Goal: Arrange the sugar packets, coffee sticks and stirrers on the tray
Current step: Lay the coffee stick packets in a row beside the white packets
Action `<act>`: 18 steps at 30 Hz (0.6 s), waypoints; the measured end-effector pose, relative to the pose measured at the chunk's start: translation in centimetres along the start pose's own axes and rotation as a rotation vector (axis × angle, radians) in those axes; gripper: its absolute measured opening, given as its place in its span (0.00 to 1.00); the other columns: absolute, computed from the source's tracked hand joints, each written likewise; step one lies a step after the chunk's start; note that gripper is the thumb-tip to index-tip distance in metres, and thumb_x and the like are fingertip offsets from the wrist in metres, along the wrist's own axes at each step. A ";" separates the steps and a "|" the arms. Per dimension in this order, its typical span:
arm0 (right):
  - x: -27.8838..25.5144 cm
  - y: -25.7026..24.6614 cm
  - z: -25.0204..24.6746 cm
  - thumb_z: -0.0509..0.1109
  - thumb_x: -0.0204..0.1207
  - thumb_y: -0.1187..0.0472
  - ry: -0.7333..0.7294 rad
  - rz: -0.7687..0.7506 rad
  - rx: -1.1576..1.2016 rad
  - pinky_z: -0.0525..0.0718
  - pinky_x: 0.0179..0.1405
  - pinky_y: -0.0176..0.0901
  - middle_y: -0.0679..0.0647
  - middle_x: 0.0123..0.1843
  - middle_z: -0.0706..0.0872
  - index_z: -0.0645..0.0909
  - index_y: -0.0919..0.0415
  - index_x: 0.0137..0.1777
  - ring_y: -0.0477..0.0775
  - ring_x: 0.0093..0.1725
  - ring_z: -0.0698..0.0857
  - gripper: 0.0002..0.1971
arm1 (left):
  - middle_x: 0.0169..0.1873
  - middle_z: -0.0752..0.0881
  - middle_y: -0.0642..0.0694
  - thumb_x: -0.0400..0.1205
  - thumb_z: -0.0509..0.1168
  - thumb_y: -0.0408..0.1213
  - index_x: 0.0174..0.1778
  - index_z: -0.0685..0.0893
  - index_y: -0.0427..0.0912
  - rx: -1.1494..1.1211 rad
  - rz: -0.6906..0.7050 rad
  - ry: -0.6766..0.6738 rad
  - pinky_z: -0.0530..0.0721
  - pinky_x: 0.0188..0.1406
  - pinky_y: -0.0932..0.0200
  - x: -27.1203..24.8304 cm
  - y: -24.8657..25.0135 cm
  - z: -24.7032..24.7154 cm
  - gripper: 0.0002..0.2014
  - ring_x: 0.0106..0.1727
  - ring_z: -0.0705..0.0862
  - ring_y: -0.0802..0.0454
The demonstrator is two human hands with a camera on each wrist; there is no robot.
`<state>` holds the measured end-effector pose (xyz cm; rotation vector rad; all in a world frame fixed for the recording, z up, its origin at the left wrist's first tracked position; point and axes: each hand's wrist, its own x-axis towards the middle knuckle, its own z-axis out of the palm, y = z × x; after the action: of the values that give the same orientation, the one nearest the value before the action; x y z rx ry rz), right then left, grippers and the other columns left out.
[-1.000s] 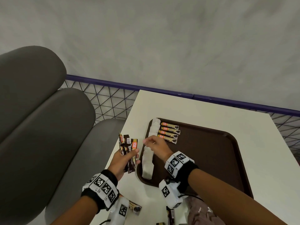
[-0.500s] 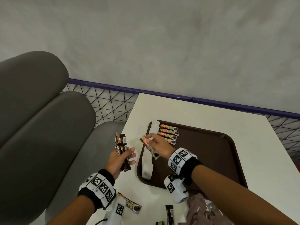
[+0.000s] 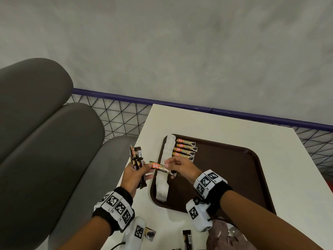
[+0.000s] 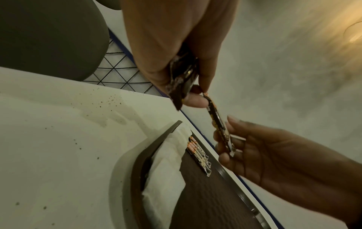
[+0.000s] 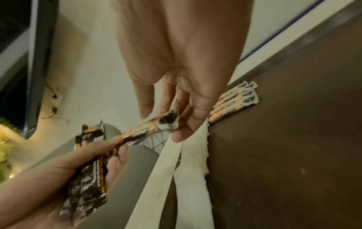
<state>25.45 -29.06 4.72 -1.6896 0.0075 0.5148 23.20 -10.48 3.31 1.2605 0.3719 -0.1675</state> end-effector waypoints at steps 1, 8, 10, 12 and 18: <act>-0.2 0.3 -0.4 0.70 0.75 0.67 0.011 0.024 0.056 0.84 0.33 0.36 0.54 0.42 0.82 0.81 0.62 0.47 0.46 0.37 0.80 0.03 | 0.51 0.84 0.28 0.76 0.69 0.24 0.57 0.77 0.27 -0.018 0.002 0.009 0.88 0.30 0.59 0.1 0.0 0.0 0.15 0.35 0.90 0.50; -1.3 2.4 -2.3 0.68 0.75 0.72 0.184 0.091 0.279 0.82 0.32 0.34 0.56 0.37 0.84 0.84 0.64 0.44 0.46 0.33 0.79 0.05 | 0.46 0.83 0.33 0.76 0.69 0.25 0.47 0.75 0.35 -0.079 -0.037 -0.031 0.90 0.35 0.56 0.2 -0.4 1.0 0.10 0.41 0.89 0.46; -0.9 2.8 -3.0 0.68 0.74 0.72 0.301 0.096 0.293 0.80 0.28 0.32 0.57 0.37 0.84 0.84 0.63 0.42 0.46 0.31 0.78 0.06 | 0.45 0.83 0.36 0.76 0.70 0.27 0.46 0.75 0.37 -0.083 -0.063 -0.029 0.91 0.38 0.52 0.1 -0.5 1.3 0.10 0.45 0.88 0.43; -0.4 3.3 -4.3 0.69 0.74 0.71 0.436 0.110 0.240 0.77 0.24 0.30 0.55 0.36 0.83 0.84 0.59 0.39 0.45 0.29 0.76 0.07 | 0.44 0.83 0.38 0.76 0.70 0.28 0.46 0.76 0.38 -0.088 -0.084 -0.011 0.91 0.37 0.52 0.2 -0.6 1.2 0.09 0.47 0.87 0.42; 0.9 5.0 -7.4 0.71 0.73 0.67 0.605 0.201 -0.049 0.72 0.34 0.32 0.50 0.37 0.85 0.87 0.66 0.47 0.45 0.38 0.79 0.06 | 0.46 0.82 0.41 0.77 0.69 0.29 0.50 0.82 0.37 -0.044 -0.125 0.042 0.90 0.34 0.55 0.5 -0.8 -0.5 0.07 0.51 0.81 0.47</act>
<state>27.24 -36.75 0.47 -1.8462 0.6115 0.1336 23.32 -10.18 2.30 1.1991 0.4882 -0.2381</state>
